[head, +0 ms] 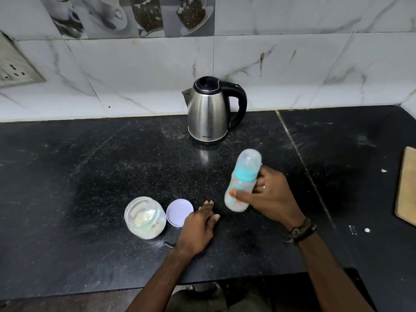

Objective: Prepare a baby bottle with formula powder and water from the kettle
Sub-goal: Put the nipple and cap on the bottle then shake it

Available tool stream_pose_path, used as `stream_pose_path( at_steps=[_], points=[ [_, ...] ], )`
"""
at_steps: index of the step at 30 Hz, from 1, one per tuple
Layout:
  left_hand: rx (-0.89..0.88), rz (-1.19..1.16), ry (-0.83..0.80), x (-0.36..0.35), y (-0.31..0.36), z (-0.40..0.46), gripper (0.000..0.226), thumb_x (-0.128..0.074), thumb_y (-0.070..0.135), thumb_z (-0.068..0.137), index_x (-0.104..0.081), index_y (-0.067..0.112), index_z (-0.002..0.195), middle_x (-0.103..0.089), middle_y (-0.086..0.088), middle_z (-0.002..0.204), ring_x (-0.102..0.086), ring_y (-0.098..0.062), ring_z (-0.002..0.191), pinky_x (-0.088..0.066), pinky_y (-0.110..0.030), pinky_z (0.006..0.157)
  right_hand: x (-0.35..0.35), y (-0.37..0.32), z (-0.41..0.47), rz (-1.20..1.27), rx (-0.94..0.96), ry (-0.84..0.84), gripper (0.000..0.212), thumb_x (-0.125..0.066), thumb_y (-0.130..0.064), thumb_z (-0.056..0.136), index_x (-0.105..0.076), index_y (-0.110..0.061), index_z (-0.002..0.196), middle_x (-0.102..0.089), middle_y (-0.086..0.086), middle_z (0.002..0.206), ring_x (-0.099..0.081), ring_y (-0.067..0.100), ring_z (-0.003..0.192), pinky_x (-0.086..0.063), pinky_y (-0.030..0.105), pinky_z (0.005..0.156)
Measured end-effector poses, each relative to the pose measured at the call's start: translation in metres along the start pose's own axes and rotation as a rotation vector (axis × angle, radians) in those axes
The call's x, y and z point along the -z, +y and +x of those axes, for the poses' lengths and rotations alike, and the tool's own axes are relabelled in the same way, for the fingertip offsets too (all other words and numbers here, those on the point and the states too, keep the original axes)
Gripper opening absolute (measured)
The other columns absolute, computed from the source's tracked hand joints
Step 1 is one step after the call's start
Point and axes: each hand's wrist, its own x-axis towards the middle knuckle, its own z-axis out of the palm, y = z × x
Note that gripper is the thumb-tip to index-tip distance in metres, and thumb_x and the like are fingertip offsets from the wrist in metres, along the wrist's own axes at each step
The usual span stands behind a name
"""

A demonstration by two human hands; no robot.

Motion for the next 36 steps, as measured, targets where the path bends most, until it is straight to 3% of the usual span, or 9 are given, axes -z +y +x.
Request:
stream_pose_path(
  at_steps=[3, 7, 11, 13, 16, 20, 24, 28, 36],
  points=[
    [-0.004, 0.004, -0.005, 0.001, 0.000, 0.000, 0.023, -0.059, 0.028, 0.101, -0.072, 0.010, 0.105, -0.063, -0.005, 0.140, -0.055, -0.022, 0.134, -0.048, -0.028, 0.096, 0.002, 0.002, -0.004, 0.067, 0.025, -0.026, 0.041, -0.086, -0.006, 0.066, -0.070, -0.007, 0.104, -0.078, 0.006, 0.095, -0.076, 0.020, 0.088, -0.060, 0.029, 0.073],
    [0.018, -0.007, -0.001, 0.001, 0.002, 0.000, 0.022, -0.059, 0.027, 0.101, -0.072, 0.008, 0.101, -0.054, -0.004, 0.149, -0.045, -0.015, 0.143, -0.042, -0.028, 0.110, 0.004, 0.001, 0.001, 0.038, 0.070, 0.034, 0.046, -0.089, -0.007, 0.068, -0.068, -0.005, 0.110, -0.078, 0.004, 0.095, -0.076, 0.017, 0.088, -0.061, 0.026, 0.074],
    [0.004, 0.001, -0.012, 0.002, 0.001, 0.000, 0.022, -0.059, 0.027, 0.101, -0.072, 0.009, 0.100, -0.064, -0.008, 0.139, -0.055, -0.024, 0.134, -0.046, -0.027, 0.098, 0.002, 0.002, -0.003, 0.096, 0.023, -0.018, 0.041, -0.086, -0.004, 0.068, -0.070, -0.004, 0.105, -0.078, 0.008, 0.096, -0.076, 0.022, 0.088, -0.061, 0.030, 0.074],
    [0.026, -0.006, -0.011, 0.002, 0.002, 0.000, 0.022, -0.060, 0.026, 0.100, -0.072, 0.008, 0.097, -0.060, -0.008, 0.143, -0.052, -0.021, 0.137, -0.044, -0.026, 0.104, 0.000, -0.001, -0.002, 0.179, 0.042, 0.025, 0.041, -0.085, -0.012, 0.067, -0.070, -0.006, 0.104, -0.078, 0.009, 0.097, -0.075, 0.023, 0.092, -0.062, 0.032, 0.077],
    [0.023, -0.014, -0.009, 0.002, 0.003, 0.000, 0.024, -0.059, 0.026, 0.101, -0.072, 0.007, 0.100, -0.055, -0.006, 0.148, -0.046, -0.017, 0.142, -0.041, -0.027, 0.111, -0.002, 0.004, 0.000, -0.055, 0.025, -0.006, 0.055, -0.095, -0.026, 0.062, -0.068, -0.011, 0.107, -0.078, 0.003, 0.094, -0.076, 0.019, 0.086, -0.062, 0.037, 0.076],
    [0.022, -0.008, -0.020, 0.003, 0.003, 0.000, 0.023, -0.059, 0.027, 0.100, -0.072, 0.008, 0.101, -0.064, -0.010, 0.139, -0.056, -0.025, 0.133, -0.047, -0.030, 0.099, -0.003, 0.005, -0.002, 0.121, 0.005, -0.033, 0.038, -0.085, -0.013, 0.065, -0.071, -0.009, 0.099, -0.078, 0.008, 0.093, -0.075, 0.021, 0.086, -0.062, 0.037, 0.077],
    [0.029, -0.030, -0.002, 0.003, 0.004, -0.001, 0.023, -0.059, 0.027, 0.100, -0.072, 0.007, 0.098, -0.055, -0.006, 0.147, -0.046, -0.016, 0.142, -0.044, -0.028, 0.110, -0.003, 0.005, 0.003, 0.062, -0.005, -0.002, 0.040, -0.088, -0.007, 0.070, -0.069, -0.007, 0.104, -0.079, 0.007, 0.092, -0.076, 0.017, 0.083, -0.061, 0.027, 0.070],
    [0.032, -0.024, -0.008, 0.004, 0.004, -0.001, 0.025, -0.058, 0.029, 0.100, -0.072, 0.009, 0.101, -0.066, -0.010, 0.136, -0.058, -0.026, 0.131, -0.049, -0.031, 0.097, -0.002, 0.005, -0.004, 0.170, -0.058, -0.072, 0.035, -0.081, -0.013, 0.070, -0.070, -0.006, 0.103, -0.078, 0.013, 0.095, -0.076, 0.025, 0.087, -0.062, 0.033, 0.071],
    [0.034, -0.046, -0.010, 0.003, 0.005, -0.001, 0.022, -0.060, 0.025, 0.101, -0.071, 0.006, 0.097, -0.053, -0.005, 0.149, -0.044, -0.015, 0.143, -0.040, -0.027, 0.113, 0.004, 0.004, 0.002, 0.154, -0.006, -0.008, 0.039, -0.078, -0.025, 0.068, -0.069, -0.014, 0.105, -0.078, 0.006, 0.099, -0.074, 0.026, 0.096, -0.059, 0.044, 0.084]
  ],
)
